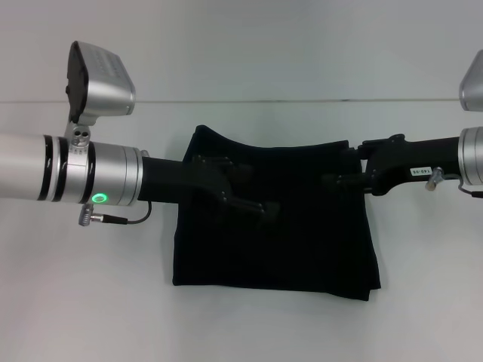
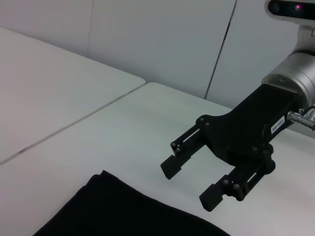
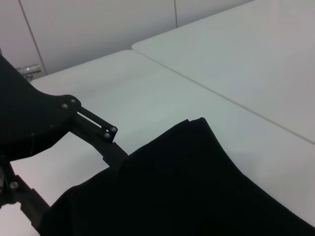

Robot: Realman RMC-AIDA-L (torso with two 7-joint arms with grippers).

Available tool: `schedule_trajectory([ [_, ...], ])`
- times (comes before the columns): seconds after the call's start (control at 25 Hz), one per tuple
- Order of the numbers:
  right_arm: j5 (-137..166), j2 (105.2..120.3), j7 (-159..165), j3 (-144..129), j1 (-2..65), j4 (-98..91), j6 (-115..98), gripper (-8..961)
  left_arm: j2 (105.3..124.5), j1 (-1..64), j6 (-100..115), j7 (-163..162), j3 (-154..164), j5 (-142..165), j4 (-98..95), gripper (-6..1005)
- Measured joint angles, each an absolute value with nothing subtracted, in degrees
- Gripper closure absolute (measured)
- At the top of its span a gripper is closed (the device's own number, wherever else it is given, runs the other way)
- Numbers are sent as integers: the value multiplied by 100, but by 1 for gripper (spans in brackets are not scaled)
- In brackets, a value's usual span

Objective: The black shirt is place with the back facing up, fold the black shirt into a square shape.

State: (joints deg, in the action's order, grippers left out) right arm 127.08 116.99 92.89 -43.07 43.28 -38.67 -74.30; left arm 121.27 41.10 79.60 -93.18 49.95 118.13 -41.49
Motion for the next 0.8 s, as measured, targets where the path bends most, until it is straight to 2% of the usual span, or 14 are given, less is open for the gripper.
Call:
schedule_trajectory([
  [0.8, 12675, 11697, 9794, -4305, 4386, -3867, -7501, 240, 12104, 4051, 7675, -9419, 4956, 11850, -4139, 50],
])
